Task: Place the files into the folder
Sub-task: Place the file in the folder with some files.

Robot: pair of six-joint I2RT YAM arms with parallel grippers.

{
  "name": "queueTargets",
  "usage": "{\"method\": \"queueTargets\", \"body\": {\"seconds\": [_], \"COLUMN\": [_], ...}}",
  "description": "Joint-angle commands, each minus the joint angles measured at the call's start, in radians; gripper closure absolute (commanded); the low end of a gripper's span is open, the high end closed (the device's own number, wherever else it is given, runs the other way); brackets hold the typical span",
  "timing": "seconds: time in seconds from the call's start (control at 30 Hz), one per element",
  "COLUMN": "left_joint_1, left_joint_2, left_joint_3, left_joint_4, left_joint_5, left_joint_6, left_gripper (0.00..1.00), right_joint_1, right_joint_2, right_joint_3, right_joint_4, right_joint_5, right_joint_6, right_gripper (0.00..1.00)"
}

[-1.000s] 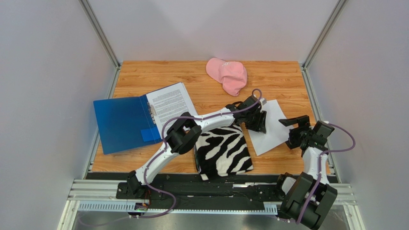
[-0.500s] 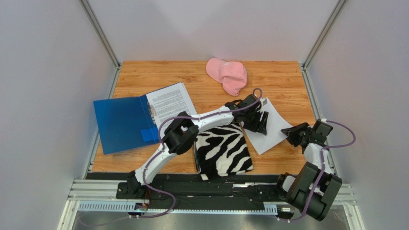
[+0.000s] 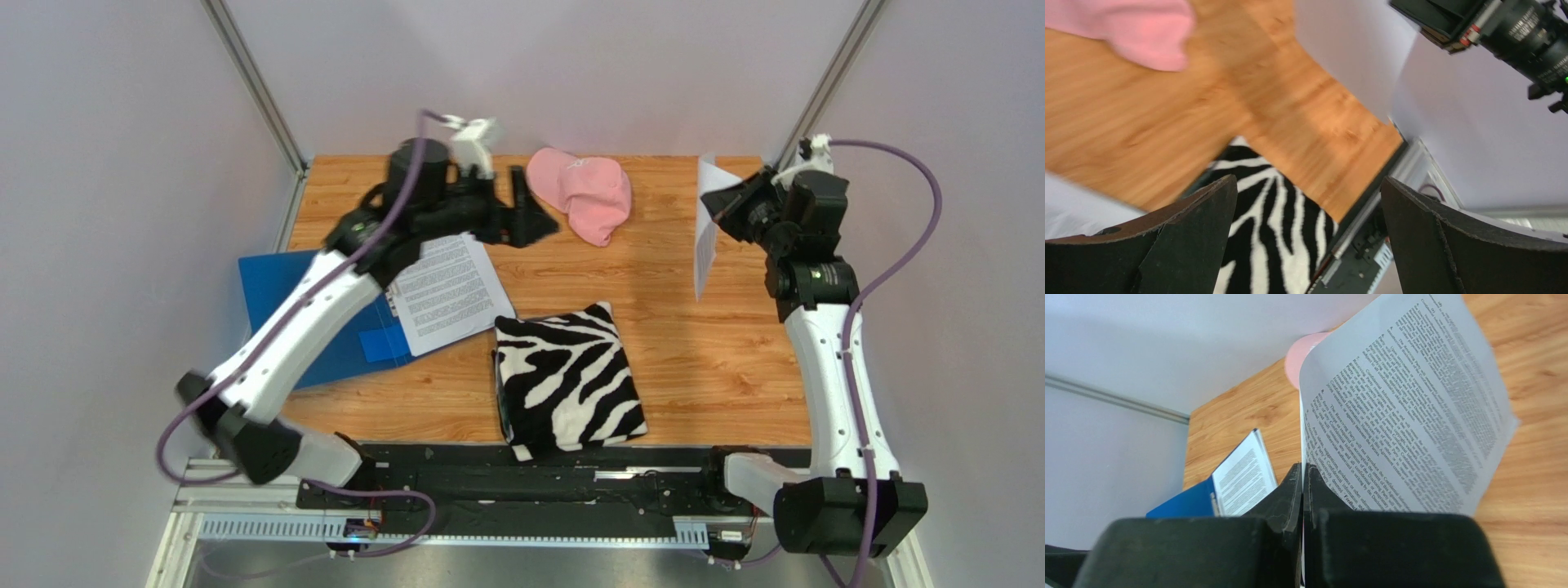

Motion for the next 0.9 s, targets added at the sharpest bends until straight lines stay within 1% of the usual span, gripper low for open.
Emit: {"method": "queueTargets", "body": {"seconds": [0.0,0.03,0.07,0.1,0.13,0.17,0.2,0.23,0.27,0.3,0.33,0.37,0.43,0.5,0.53,0.57,0.63,0.73,0.87], "left_joint_1": [0.090,0.136,0.156,0.180,0.216,0.228,0.237,0.253,0.256,0.259,0.262,0.263,0.263,0.265,0.265,0.265,0.265,0.265,0.267], "left_joint_2": [-0.285,-0.330,-0.375,-0.450,-0.487,-0.519,-0.576,-0.599,-0.618,-0.653,-0.668,-0.684,-0.713,-0.733,-0.737,-0.743,-0.750,-0.742,-0.730], "left_joint_3": [-0.183,-0.226,-0.246,-0.260,-0.286,-0.301,-0.312,-0.326,-0.330,-0.334,-0.343,-0.346,-0.350,-0.347,-0.346,-0.343,-0.331,-0.321,-0.321], "left_joint_4": [-0.183,-0.209,-0.255,-0.278,-0.293,-0.319,-0.332,-0.346,-0.373,-0.387,-0.396,-0.413,-0.427,-0.447,-0.450,-0.452,-0.455,-0.467,-0.473], "left_joint_5": [-0.144,-0.177,-0.226,-0.248,-0.274,-0.329,-0.354,-0.357,-0.430,-0.455,-0.478,-0.515,-0.546,-0.586,-0.593,-0.601,-0.607,-0.609,-0.606], "left_joint_6": [0.106,0.120,0.122,0.125,0.132,0.135,0.138,0.137,0.135,0.125,0.122,0.123,0.120,0.119,0.119,0.122,0.126,0.132,0.120], "left_gripper": [0.04,0.04,0.04,0.04,0.04,0.04,0.04,0.04,0.04,0.04,0.05,0.05,0.04,0.05,0.05,0.05,0.04,0.05,0.05], "right_joint_1": [0.183,0.270,0.315,0.355,0.422,0.455,0.487,0.551,0.584,0.610,0.653,0.668,0.714,0.737,0.751,0.754,0.759,0.765,0.756], "right_joint_2": [0.120,0.149,0.228,0.267,0.318,0.362,0.458,0.503,0.545,0.626,0.658,0.695,0.775,0.806,0.826,0.835,0.861,0.875,0.857], "right_joint_3": [0.161,0.194,0.262,0.295,0.327,0.367,0.439,0.490,0.533,0.612,0.639,0.657,0.726,0.732,0.705,0.693,0.671,0.634,0.520], "right_joint_4": [-0.023,-0.011,0.023,0.041,0.084,0.107,0.132,0.152,0.161,0.172,0.217,0.250,0.294,0.343,0.404,0.461,0.544,0.609,0.632], "right_joint_5": [0.118,0.142,0.146,0.149,0.143,0.131,0.121,0.124,0.132,0.137,0.129,0.120,0.123,0.130,0.135,0.133,0.133,0.144,0.161], "right_joint_6": [0.028,0.037,0.046,0.083,0.108,0.137,0.161,0.193,0.206,0.218,0.274,0.301,0.341,0.405,0.433,0.495,0.548,0.615,0.648], "right_gripper": [1.00,1.00,1.00,1.00,1.00,1.00,1.00,1.00,1.00,1.00,1.00,1.00,1.00,1.00,1.00,1.00,1.00,1.00,1.00]}}
